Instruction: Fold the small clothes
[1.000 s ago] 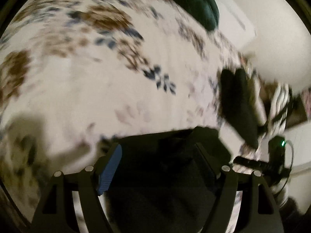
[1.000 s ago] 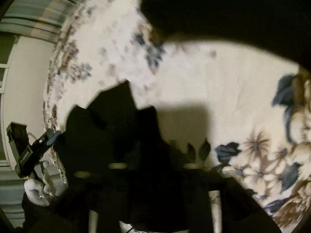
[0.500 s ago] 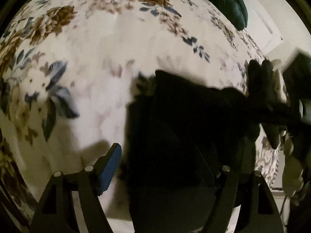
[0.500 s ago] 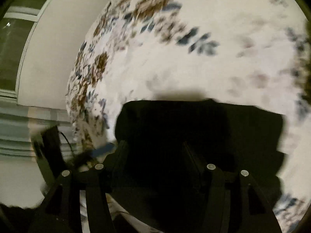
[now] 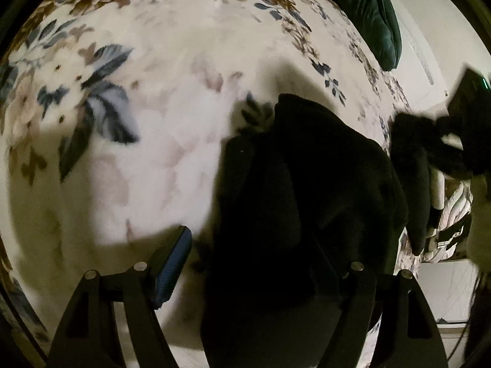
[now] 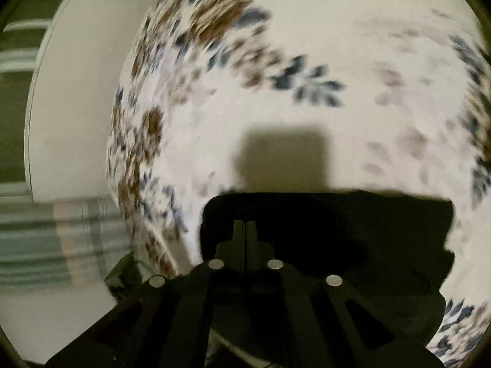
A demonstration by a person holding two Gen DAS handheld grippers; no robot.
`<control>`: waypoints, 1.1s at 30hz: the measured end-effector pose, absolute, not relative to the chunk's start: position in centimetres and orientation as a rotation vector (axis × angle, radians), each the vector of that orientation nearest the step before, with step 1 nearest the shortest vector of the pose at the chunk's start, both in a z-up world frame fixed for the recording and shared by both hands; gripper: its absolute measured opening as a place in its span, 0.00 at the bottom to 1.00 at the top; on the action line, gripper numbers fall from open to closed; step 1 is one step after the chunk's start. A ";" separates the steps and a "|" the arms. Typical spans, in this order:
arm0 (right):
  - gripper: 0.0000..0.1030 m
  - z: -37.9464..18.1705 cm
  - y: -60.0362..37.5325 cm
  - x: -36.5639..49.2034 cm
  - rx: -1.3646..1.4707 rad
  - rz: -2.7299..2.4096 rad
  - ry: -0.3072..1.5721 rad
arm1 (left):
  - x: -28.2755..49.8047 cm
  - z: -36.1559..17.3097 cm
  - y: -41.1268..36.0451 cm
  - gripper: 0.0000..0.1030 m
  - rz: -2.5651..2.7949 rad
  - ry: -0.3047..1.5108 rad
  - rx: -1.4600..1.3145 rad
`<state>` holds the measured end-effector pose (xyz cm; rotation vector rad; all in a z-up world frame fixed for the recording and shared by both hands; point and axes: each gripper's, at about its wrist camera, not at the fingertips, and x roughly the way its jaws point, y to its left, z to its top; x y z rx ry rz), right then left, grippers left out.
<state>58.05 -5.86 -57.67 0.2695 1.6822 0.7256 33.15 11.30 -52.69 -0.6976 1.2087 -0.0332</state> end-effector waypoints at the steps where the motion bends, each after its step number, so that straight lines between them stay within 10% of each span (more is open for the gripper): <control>1: 0.33 -58.1 -3.6 58.4 0.223 0.763 1.719 | 33.0 -52.7 11.3 0.73 -0.033 1.205 -0.702; 8: 0.40 -61.3 7.7 55.0 -0.417 0.854 1.763 | 32.7 -53.0 11.4 0.73 -0.027 1.191 -0.740; 10: 0.07 -61.8 8.8 53.6 -0.577 0.846 1.705 | 32.5 -53.1 11.6 0.73 -0.030 1.190 -0.753; 20: 0.07 -68.8 -4.9 56.1 1.162 0.579 1.985 | 31.4 -53.9 13.1 0.75 -0.063 1.168 -0.879; 27: 0.07 -69.7 -4.2 58.2 0.854 0.502 1.915 | 31.0 -54.1 13.5 0.75 -0.073 1.196 -0.864; 30: 0.19 -66.4 -1.5 59.2 0.593 0.595 1.920 | 31.2 -53.7 13.3 0.75 -0.073 1.216 -0.831; 32: 0.52 -62.3 -0.8 59.7 0.389 0.615 1.800 | 31.2 -53.5 13.2 0.75 -0.072 1.224 -0.823; 33: 0.53 -61.0 -0.6 59.9 0.323 0.611 1.755 | 31.2 -53.5 13.2 0.75 -0.070 1.225 -0.825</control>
